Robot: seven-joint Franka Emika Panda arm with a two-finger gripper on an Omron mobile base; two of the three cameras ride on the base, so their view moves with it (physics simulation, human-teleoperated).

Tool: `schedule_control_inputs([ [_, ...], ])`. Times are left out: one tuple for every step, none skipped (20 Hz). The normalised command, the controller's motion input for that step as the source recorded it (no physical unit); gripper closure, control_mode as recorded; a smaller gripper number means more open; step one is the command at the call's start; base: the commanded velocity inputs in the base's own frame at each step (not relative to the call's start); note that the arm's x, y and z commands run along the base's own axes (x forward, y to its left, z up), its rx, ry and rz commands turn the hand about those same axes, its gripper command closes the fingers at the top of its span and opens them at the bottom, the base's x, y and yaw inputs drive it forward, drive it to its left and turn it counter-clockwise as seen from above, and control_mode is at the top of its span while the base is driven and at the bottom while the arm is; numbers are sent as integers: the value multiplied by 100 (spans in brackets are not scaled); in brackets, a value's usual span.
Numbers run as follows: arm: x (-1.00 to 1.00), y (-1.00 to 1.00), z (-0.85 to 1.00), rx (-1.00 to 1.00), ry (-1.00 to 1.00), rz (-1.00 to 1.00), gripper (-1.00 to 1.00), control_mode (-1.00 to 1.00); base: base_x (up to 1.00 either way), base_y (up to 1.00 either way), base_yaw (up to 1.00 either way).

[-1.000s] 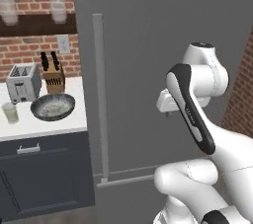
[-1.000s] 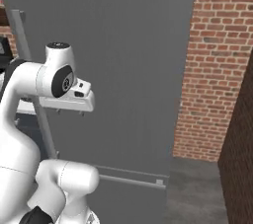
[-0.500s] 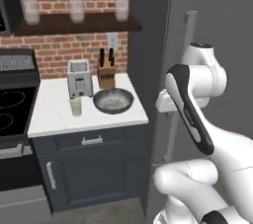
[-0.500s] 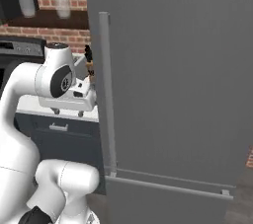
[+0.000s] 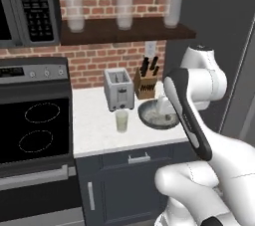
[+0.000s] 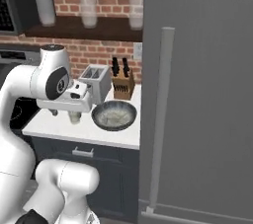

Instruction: Grab a lemon wedge from the fridge and one ice cube from the ice bowl, and put them in the glass of lemonade.

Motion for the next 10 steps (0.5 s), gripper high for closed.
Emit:
schedule_control_inputs([
  [0,0,0,0,0,0,-100,100,100,0,-7],
  [0,0,0,0,0,0,-100,100,90,0,-9],
  [0,0,0,0,0,0,-100,100,79,-16,-11],
  [0,0,0,0,0,0,-100,100,71,-24,-13],
  [0,0,0,0,0,0,-100,100,59,-39,-13],
  [60,-32,-44,0,55,-12,-100,-100,0,0,0],
  [56,-16,-63,0,54,-11,-100,-100,0,0,0],
  [56,-10,-81,0,50,-11,-100,-100,0,0,0],
  [58,-15,-91,0,47,-11,-100,-100,0,0,0],
  [58,-7,-100,0,45,-11,-100,-100,0,0,0],
])
